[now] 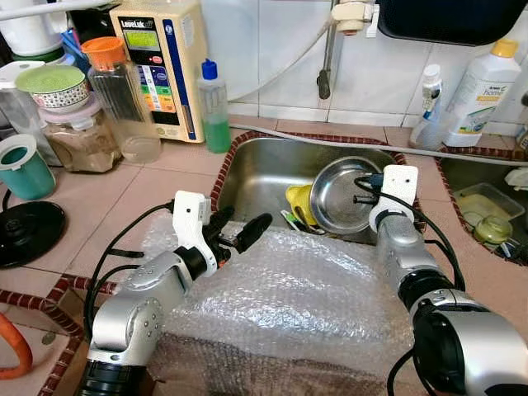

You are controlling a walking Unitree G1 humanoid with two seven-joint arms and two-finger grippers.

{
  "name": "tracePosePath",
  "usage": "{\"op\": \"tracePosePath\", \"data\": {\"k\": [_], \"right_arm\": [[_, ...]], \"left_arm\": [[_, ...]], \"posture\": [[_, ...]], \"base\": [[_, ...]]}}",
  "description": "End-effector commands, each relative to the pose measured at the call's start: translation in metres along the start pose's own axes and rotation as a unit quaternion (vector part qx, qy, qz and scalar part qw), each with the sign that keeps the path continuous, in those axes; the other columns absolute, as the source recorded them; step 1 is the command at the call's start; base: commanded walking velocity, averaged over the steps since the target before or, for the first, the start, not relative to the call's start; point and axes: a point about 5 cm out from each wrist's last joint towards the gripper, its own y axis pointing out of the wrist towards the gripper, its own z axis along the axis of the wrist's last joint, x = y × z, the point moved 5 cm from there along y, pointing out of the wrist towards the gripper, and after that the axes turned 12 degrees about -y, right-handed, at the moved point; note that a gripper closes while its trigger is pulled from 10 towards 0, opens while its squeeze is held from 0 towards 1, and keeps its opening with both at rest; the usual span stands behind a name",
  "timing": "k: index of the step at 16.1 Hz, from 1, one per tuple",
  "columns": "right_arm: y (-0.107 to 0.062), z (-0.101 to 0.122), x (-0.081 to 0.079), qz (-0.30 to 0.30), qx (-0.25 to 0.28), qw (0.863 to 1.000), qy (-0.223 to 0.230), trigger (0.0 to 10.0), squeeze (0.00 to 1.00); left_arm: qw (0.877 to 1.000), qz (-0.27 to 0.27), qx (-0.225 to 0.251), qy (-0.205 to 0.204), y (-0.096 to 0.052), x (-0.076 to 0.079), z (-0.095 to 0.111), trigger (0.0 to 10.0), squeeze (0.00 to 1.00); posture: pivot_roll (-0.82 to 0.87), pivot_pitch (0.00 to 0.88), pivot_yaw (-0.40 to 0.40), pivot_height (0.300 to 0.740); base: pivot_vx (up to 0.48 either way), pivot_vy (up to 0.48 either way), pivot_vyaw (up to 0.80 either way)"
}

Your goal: Kitchen organization

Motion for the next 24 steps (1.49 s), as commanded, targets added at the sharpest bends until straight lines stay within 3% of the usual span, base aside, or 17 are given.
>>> {"op": "tracePosePath", "data": {"k": [1,2,3,4,5,8,9,24], "right_arm": [[0.002,0.006,0.001,0.000,0.008,1.000,-0.006,0.0,0.00],[0.001,0.004,0.001,0.001,0.003,1.000,-0.009,4.5,0.00],[0.001,0.003,0.001,0.000,0.000,1.000,-0.013,4.5,0.00],[0.001,0.000,0.001,0.002,-0.006,1.000,-0.017,8.7,0.00],[0.001,-0.001,0.001,0.002,-0.009,1.000,-0.020,10.0,0.00],[0.001,-0.009,0.002,0.004,-0.028,0.999,-0.027,10.0,0.02],[0.000,-0.014,0.004,0.005,-0.040,0.999,-0.024,10.0,1.00],[0.000,-0.019,0.001,0.024,-0.052,0.998,0.020,10.0,1.00]], "left_arm": [[1.000,0.002,0.002,0.016,0.001,0.002,0.002,10.0,1.00],[1.000,0.003,0.004,0.015,0.002,0.002,0.003,10.0,1.00],[1.000,0.004,0.005,0.016,0.003,0.002,0.003,10.0,1.00],[1.000,0.007,0.005,0.018,0.003,0.000,0.003,10.0,1.00],[1.000,0.008,0.003,0.021,0.003,0.000,0.002,10.0,1.00],[0.999,0.008,-0.004,0.036,0.004,-0.001,0.002,10.0,1.00],[0.999,0.011,-0.012,0.051,0.006,-0.003,0.002,10.0,1.00],[0.998,0.011,-0.011,0.059,0.007,-0.002,0.002,10.0,1.00]], "posture": [[0.14,0.000,0.067,0.740],[0.14,0.000,0.066,0.740],[0.14,0.000,0.066,0.740],[0.12,0.000,0.067,0.740],[0.12,0.000,0.071,0.740],[0.11,0.000,0.074,0.740],[0.11,0.000,0.075,0.740],[0.11,0.000,0.072,0.740]], "base": [[0.000,0.000,0.00],[0.000,0.000,0.00],[0.000,0.000,0.00],[0.000,0.000,0.00],[0.000,0.000,0.00],[0.000,0.000,0.00],[0.000,0.000,0.00],[0.000,0.000,0.00]]}}
